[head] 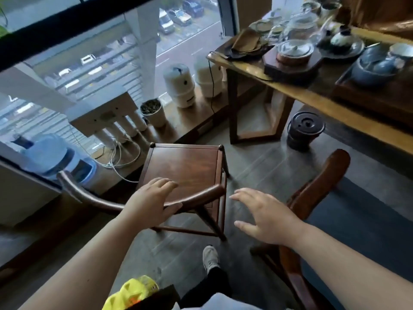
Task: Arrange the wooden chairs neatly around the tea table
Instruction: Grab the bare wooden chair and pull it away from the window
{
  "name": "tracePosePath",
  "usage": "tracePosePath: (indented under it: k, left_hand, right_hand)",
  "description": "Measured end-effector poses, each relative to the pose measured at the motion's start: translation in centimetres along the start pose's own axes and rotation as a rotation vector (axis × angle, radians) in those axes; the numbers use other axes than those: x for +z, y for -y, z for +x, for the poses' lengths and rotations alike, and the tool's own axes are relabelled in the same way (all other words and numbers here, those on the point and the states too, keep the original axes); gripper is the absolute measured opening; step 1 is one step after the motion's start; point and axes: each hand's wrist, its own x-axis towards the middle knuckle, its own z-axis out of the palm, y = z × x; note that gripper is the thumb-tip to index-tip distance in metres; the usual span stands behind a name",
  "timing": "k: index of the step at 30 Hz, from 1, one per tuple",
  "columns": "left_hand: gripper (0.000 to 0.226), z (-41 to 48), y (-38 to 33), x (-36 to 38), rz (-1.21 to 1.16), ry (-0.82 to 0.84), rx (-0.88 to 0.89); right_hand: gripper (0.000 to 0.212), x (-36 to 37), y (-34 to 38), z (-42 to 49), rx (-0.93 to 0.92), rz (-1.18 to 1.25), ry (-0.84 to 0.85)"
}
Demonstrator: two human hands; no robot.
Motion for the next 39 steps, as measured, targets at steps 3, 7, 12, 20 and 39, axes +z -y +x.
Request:
tracePosePath:
  k: [3,7,12,20,39]
  left_hand:
    - [0.061,0.6,4.4,0.3,-0.050,0.069,0.012]
    - [0.078,-0.1,9.6,0.6,-0.077,0.182,0.001]
    - [0.087,-2.3,14.1,0.9,-0.015,0.314,0.006]
    - [0.044,-4.2,17.6,2.9,0.373,0.444,-0.199]
    - [0.013,0.2,5.5,7.0,0.201,0.314,-0.097]
  right_hand:
    - [0.056,1.2,2.4,5.6,-0.038,-0.011,0.016]
    - [0.059,3.2,5.8,11.7,-0.100,-0.070,0.144]
    - [0.059,6.3,9.1,17.3,-0.150,-0.196,0.460]
    - [0.025,9.9,9.4,20.3,-0.072,-0.244,0.736]
    - [0.026,2.4,-0.2,14.7,0.093,-0.340,0.831]
